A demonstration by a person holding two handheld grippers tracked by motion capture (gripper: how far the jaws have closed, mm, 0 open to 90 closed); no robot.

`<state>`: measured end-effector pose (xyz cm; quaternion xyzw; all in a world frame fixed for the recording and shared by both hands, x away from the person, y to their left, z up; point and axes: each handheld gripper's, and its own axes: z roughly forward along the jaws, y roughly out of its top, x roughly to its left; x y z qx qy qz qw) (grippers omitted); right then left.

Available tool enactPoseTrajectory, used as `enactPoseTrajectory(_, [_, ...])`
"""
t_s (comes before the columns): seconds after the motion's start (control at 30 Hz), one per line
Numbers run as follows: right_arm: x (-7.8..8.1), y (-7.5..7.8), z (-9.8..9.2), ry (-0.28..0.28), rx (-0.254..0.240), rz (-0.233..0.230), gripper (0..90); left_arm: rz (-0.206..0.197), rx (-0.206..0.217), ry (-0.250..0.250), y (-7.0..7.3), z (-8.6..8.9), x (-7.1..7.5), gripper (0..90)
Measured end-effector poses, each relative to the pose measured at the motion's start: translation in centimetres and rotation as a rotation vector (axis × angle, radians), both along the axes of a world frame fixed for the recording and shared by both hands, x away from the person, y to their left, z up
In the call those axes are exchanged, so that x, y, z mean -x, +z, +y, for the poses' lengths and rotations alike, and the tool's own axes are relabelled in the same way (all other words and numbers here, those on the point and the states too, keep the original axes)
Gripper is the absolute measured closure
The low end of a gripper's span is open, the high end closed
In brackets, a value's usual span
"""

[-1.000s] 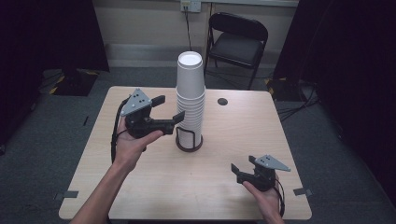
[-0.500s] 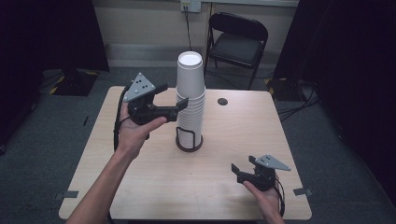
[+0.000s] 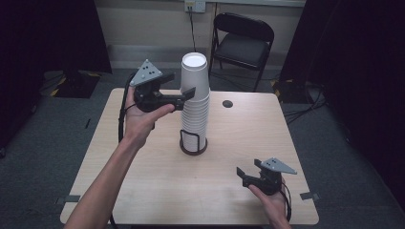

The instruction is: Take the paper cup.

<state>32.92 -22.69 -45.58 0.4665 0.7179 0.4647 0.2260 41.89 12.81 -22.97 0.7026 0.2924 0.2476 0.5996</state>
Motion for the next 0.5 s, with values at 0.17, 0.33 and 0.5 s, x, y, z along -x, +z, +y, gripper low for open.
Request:
enactPoseTrajectory(0.17, [0.0,0.0,0.0,0.002,0.003,-0.001,19.0,0.010,-0.005,-0.006,0.7,-0.3,-0.5,15.5])
enactPoseTrajectory(0.33, [0.0,0.0,0.0,0.003,0.007,-0.004,19.0,0.018,-0.016,0.000,1.0,-1.0,-1.1,15.5])
enactPoseTrajectory(0.5, [0.0,0.0,0.0,0.000,0.010,-0.007,19.0,0.029,-0.028,0.011,0.9,-1.5,-1.9,15.5])
